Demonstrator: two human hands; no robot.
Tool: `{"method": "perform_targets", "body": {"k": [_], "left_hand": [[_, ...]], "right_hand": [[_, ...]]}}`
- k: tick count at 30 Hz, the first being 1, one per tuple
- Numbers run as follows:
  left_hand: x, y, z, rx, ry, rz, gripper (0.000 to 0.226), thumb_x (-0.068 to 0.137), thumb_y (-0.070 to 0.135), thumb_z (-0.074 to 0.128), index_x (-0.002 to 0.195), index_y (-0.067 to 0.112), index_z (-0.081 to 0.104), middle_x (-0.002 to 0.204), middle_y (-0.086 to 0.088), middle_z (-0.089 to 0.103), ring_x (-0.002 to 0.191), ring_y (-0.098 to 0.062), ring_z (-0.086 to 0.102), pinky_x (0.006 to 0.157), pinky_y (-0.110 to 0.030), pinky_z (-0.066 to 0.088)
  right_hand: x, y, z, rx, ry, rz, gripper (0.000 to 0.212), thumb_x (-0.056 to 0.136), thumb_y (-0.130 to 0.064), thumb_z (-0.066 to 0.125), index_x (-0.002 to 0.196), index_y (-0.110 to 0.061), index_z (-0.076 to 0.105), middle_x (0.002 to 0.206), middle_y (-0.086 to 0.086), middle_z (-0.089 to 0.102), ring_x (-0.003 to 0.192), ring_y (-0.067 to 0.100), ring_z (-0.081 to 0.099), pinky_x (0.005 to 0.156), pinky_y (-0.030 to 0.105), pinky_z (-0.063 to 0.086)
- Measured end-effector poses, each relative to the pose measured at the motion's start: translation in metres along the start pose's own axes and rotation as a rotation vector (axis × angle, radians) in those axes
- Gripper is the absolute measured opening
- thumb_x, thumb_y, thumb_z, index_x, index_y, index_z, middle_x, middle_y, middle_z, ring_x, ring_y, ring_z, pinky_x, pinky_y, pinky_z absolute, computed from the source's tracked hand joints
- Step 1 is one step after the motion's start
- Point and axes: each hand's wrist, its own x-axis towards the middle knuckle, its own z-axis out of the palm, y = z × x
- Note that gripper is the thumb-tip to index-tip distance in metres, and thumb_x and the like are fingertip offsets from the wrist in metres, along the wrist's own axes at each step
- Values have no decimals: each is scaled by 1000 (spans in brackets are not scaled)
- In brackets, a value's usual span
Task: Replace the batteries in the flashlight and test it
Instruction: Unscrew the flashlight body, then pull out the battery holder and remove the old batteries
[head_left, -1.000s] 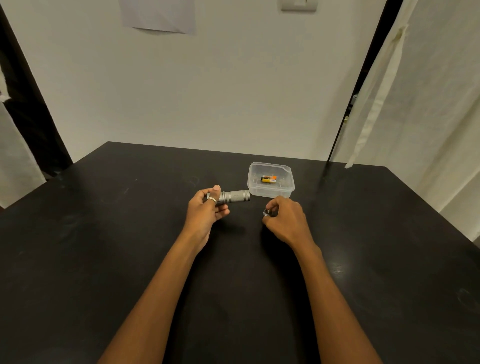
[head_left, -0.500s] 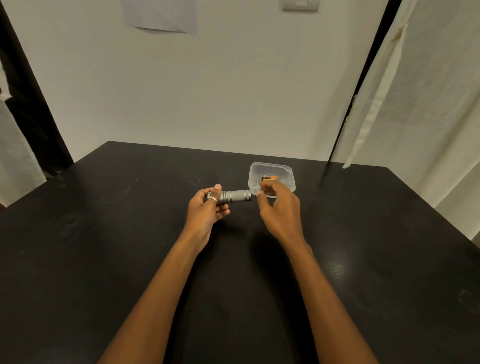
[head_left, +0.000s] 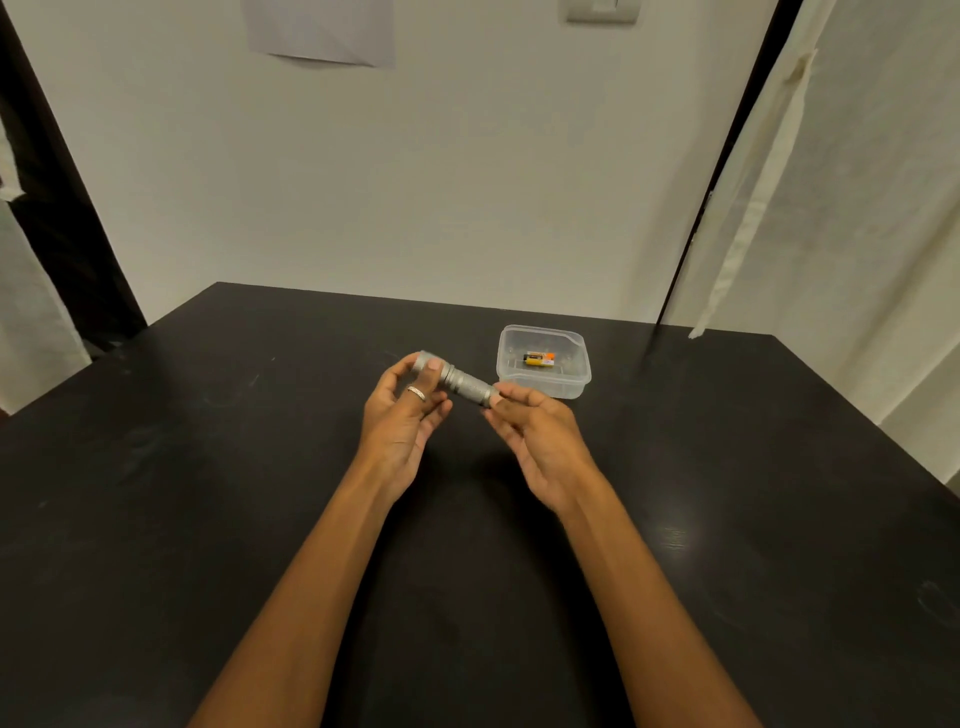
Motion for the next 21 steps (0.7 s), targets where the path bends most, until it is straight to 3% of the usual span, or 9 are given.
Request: {"method": "perform_targets", "body": {"k": [5, 10, 15, 18, 21], "left_hand": [[-1, 5, 0, -44, -46, 31, 33, 89, 13, 75, 120, 24, 67, 115, 0, 72, 98, -12, 69, 84, -29, 57], [0, 5, -2, 9, -48, 58, 34, 90, 15, 74, 121, 26, 67, 118, -1, 70, 99, -14, 68, 86, -32, 57], [1, 5, -8, 265, -79, 86, 37, 89, 15, 76, 124, 23, 65, 110, 1, 75, 108, -20, 71, 88, -34, 59], [2, 3, -10, 388, -107, 106, 39, 85, 10, 80, 119, 16, 62, 114, -6, 71, 106, -23, 71, 81, -31, 61], [4, -1, -16, 711, -139, 222, 39, 80, 16, 86, 109, 22, 61, 108, -3, 69, 96, -19, 70, 80, -27, 60]], "right_hand": [[1, 9, 2, 156, -69, 135, 31, 95, 9, 62, 126, 5, 63, 122, 20, 71, 109, 26, 74, 93, 28, 60], [2, 7, -3, 201, -48, 114, 28, 94, 7, 64, 123, 5, 65, 118, 19, 73, 106, 25, 75, 90, 27, 61], [2, -5, -11, 163, 7, -12, 25, 92, 1, 71, 116, 0, 71, 106, 11, 77, 95, 19, 74, 79, 23, 61], [0, -8, -13, 114, 32, -56, 23, 92, -1, 71, 115, -3, 73, 107, 9, 78, 95, 16, 75, 81, 24, 60], [0, -10, -13, 40, 60, -113, 21, 93, -2, 71, 113, -6, 74, 110, 9, 78, 100, 18, 76, 86, 27, 60]]}}
